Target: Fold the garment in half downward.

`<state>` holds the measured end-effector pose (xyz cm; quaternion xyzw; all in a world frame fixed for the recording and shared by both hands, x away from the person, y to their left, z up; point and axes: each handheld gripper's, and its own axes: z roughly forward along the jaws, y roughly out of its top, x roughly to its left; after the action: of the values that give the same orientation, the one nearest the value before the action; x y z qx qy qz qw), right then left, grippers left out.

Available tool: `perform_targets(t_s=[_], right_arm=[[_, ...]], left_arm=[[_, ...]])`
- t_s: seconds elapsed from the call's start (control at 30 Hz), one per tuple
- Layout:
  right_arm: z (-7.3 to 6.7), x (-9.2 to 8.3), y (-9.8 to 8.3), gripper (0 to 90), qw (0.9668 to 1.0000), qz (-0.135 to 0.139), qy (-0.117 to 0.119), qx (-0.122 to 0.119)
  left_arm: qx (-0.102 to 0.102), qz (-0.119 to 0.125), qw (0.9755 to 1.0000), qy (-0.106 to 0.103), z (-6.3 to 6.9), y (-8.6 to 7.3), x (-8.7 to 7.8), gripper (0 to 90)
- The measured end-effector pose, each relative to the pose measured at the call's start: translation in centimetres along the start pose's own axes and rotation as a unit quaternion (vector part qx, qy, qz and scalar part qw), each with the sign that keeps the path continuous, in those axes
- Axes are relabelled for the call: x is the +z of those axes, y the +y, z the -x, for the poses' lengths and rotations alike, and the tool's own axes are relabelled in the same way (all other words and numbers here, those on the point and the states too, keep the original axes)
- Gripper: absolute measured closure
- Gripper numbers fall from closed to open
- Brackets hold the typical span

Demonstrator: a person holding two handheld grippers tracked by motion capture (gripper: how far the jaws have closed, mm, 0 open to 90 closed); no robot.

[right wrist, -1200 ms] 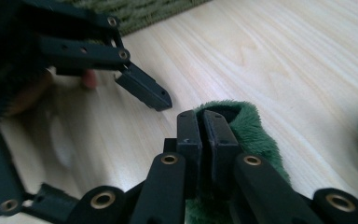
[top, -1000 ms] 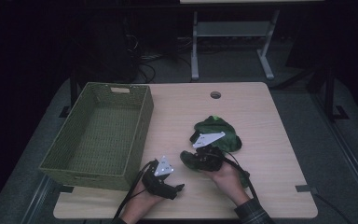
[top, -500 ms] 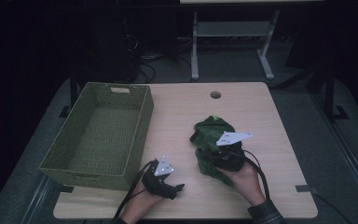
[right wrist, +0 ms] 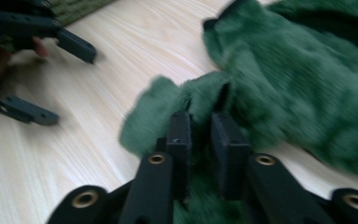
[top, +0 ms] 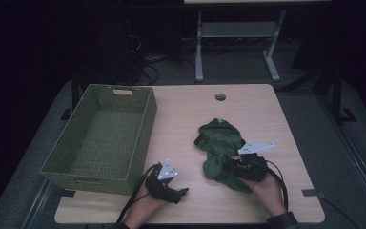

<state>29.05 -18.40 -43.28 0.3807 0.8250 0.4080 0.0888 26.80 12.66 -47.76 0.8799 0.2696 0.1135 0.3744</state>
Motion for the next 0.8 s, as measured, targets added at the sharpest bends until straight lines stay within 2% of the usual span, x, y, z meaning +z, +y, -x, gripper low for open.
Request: perform_targets(t_s=[0.13,0.3,0.37,0.47,0.53,0.7,0.8], right_arm=[[0.5,-1.1,-0.7,76.5,0.9998,0.000,-0.015,0.011],[0.7,-2.3,0.7,81.8,0.9994,0.028,-0.020,0.000],[0.7,-2.0,1.6,84.3,0.9992,0.038,-0.012,-0.008],[0.7,-0.9,2.6,86.3,0.9991,0.039,-0.007,-0.013],[1.0,0.2,2.7,87.8,0.9998,0.019,-0.006,-0.008],[1.4,2.4,1.2,89.0,0.9992,-0.039,-0.005,-0.002],[1.2,3.0,0.5,89.6,0.9985,-0.052,-0.012,-0.008]], left_arm=[[-0.001,0.001,1.0000,0.000,0.0,0.0,0.0,13.0],[0.000,0.001,1.0000,0.001,0.0,0.0,0.0,13.1],[0.001,0.001,1.0000,0.001,0.0,0.0,0.0,13.0],[0.001,0.001,1.0000,0.001,0.0,0.0,0.0,13.1],[0.001,0.000,1.0000,0.000,0.0,0.0,0.0,13.0],[0.002,-0.001,1.0000,0.001,0.0,0.0,0.0,13.1],[0.001,0.000,1.0000,0.000,0.0,0.0,0.0,13.1]])
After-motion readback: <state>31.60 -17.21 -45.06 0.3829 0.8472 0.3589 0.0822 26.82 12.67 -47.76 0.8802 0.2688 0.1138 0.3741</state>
